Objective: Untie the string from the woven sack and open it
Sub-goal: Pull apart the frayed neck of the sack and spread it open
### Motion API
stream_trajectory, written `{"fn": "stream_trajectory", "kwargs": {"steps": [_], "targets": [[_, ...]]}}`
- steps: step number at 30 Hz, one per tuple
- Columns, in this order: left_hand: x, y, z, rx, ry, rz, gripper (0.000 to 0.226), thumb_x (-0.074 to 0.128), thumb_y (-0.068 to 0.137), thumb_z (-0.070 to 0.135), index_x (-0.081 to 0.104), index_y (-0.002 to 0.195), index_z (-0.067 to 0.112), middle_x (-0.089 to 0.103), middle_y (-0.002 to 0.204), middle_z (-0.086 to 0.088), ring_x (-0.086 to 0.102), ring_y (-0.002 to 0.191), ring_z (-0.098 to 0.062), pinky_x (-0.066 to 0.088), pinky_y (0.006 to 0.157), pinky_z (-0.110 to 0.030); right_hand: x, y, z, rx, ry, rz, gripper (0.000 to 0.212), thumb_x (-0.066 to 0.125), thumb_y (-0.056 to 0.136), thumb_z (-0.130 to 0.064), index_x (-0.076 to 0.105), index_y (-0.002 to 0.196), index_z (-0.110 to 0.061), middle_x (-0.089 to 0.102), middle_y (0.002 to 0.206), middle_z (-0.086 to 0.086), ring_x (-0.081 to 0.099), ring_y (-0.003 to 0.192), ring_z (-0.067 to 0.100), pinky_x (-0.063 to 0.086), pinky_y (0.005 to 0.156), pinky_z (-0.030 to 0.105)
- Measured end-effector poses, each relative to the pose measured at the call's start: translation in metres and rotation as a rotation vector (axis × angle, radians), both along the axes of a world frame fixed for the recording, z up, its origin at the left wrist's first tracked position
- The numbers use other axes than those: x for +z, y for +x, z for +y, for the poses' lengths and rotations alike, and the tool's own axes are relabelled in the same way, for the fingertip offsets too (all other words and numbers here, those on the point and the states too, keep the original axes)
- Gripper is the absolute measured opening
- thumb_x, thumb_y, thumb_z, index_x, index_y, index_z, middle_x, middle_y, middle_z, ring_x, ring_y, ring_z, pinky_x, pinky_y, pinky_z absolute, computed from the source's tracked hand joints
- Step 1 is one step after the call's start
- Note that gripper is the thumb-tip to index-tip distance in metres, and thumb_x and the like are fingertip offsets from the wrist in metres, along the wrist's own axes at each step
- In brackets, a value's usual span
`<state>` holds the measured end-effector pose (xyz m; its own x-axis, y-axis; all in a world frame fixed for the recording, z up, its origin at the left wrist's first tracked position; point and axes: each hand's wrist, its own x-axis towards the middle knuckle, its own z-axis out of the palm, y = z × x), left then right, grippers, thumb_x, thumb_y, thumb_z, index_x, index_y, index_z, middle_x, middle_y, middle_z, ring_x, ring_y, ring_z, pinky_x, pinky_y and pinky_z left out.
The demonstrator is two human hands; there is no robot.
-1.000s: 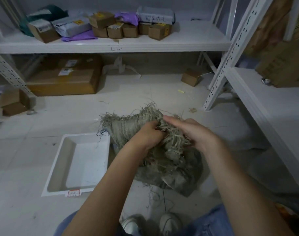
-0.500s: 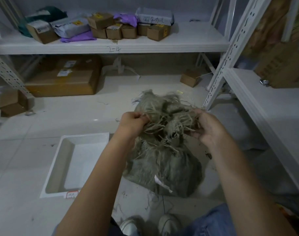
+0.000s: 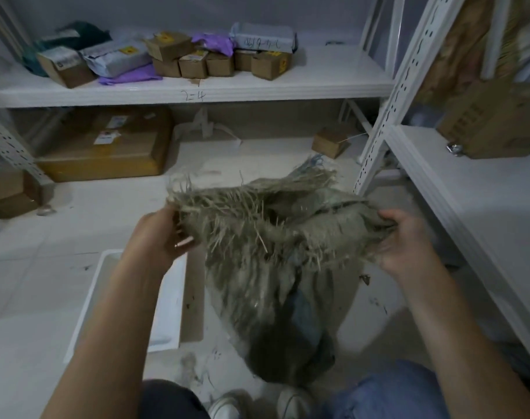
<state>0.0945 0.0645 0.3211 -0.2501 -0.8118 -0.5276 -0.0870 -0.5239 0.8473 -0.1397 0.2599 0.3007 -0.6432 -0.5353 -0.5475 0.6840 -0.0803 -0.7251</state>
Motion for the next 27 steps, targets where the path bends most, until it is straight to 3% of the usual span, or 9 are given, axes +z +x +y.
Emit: {"fn": "stream_trajectory", "kwargs": {"steps": [4, 6, 8, 13, 17, 20, 23, 25, 27], "targets": [[-0.026, 0.009, 0.001, -0.413, -0.174, -0.602, 0.019, 0.057, 0.087, 0.019, 0.058, 0.086, 0.0, 0.059, 0.09, -0.016, 0.056, 0.07, -0.023, 0.047, 0.068, -0.032, -0.022, 0.021, 0.015, 0.175, 0.098, -0.039, 0.028, 0.037, 0.088, -0.012, 0.062, 0.078, -0.003, 0.069, 0.053, 0.01, 0.066, 0.044, 0.019, 0.055, 0.043, 0.025], [-0.034, 0.004, 0.006, -0.621, -0.382, -0.883, 0.054, 0.066, 0.076, 0.032, 0.053, 0.115, -0.003, 0.055, 0.114, -0.021, 0.057, 0.098, -0.034, 0.048, 0.085, -0.039, -0.04, 0.033, 0.022, 0.228, 0.134, -0.083, 0.027, 0.038, 0.085, -0.012, 0.063, 0.079, -0.001, 0.07, 0.056, 0.012, 0.067, 0.046, 0.021, 0.056, 0.046, 0.025], [-0.039, -0.005, 0.025, -0.77, -0.67, -1.081, 0.088, 0.069, 0.073, 0.046, 0.03, 0.139, 0.002, 0.034, 0.14, -0.024, 0.037, 0.13, -0.039, 0.033, 0.107, -0.047, -0.059, 0.041, 0.029, 0.245, 0.174, -0.101, 0.024, 0.043, 0.079, -0.012, 0.063, 0.082, -0.001, 0.07, 0.059, 0.012, 0.067, 0.049, 0.023, 0.056, 0.051, 0.024], [-0.061, -0.058, 0.074, -1.051, -1.135, -1.151, 0.114, 0.058, 0.074, 0.065, -0.007, 0.15, 0.009, -0.005, 0.159, -0.021, -0.008, 0.147, -0.036, 0.0, 0.119, -0.053, -0.088, 0.056, 0.039, 0.31, 0.206, -0.132, 0.026, 0.044, 0.078, -0.011, 0.065, 0.088, 0.001, 0.072, 0.067, 0.014, 0.068, 0.056, 0.023, 0.051, 0.07, 0.032], [-0.105, -0.086, 0.087, -1.271, -1.147, -1.353, 0.085, 0.051, 0.09, 0.04, 0.004, 0.149, 0.001, 0.014, 0.154, -0.028, 0.016, 0.142, -0.045, 0.02, 0.113, -0.059, -0.097, 0.053, 0.053, 0.434, 0.351, -0.048, 0.026, 0.044, 0.081, -0.013, 0.067, 0.073, -0.004, 0.07, 0.061, 0.01, 0.066, 0.051, 0.019, 0.05, 0.06, 0.028], [-0.124, -0.087, 0.077, -1.246, -1.083, -1.278, 0.034, 0.047, 0.093, 0.011, 0.049, 0.126, 0.005, 0.057, 0.127, -0.017, 0.057, 0.114, -0.033, 0.045, 0.083, -0.037, -0.105, 0.037, 0.066, 0.501, 0.737, 0.368, 0.044, 0.051, 0.077, -0.047, 0.072, 0.092, -0.011, 0.071, 0.097, 0.013, 0.067, 0.088, 0.024, 0.05, 0.08, 0.034], [-0.136, -0.075, 0.066, -1.042, -1.058, -1.063, 0.027, 0.041, 0.093, 0.008, 0.052, 0.118, 0.008, 0.065, 0.108, -0.013, 0.065, 0.095, -0.031, 0.047, 0.068, -0.033, -0.098, 0.023, 0.059, 0.415, 1.134, 0.975, 0.093, 0.037, 0.073, -0.077, 0.05, 0.119, 0.002, 0.057, 0.116, 0.022, 0.056, 0.101, 0.034, 0.044, 0.081, 0.036], [-0.143, -0.068, 0.061, -0.859, -1.017, -0.902, 0.033, 0.039, 0.092, 0.01, 0.051, 0.123, 0.01, 0.067, 0.104, -0.015, 0.065, 0.09, -0.034, 0.053, 0.071, -0.037, -0.09, 0.02, 0.034, 0.474, 1.052, 0.933, 0.091, 0.036, 0.077, -0.077, 0.046, 0.125, 0.0, 0.055, 0.116, 0.021, 0.059, 0.098, 0.029, 0.044, 0.079, 0.032], [-0.146, -0.064, 0.054, -0.734, -0.883, -0.741, 0.033, 0.039, 0.092, 0.01, 0.057, 0.12, 0.006, 0.069, 0.098, -0.018, 0.065, 0.086, -0.034, 0.053, 0.071, -0.037, -0.098, 0.025, 0.003, 0.703, 1.07, 0.866, 0.092, 0.047, 0.077, -0.072, 0.035, 0.139, -0.006, 0.045, 0.139, 0.018, 0.053, 0.118, 0.032, 0.043, 0.093, 0.035]]}}
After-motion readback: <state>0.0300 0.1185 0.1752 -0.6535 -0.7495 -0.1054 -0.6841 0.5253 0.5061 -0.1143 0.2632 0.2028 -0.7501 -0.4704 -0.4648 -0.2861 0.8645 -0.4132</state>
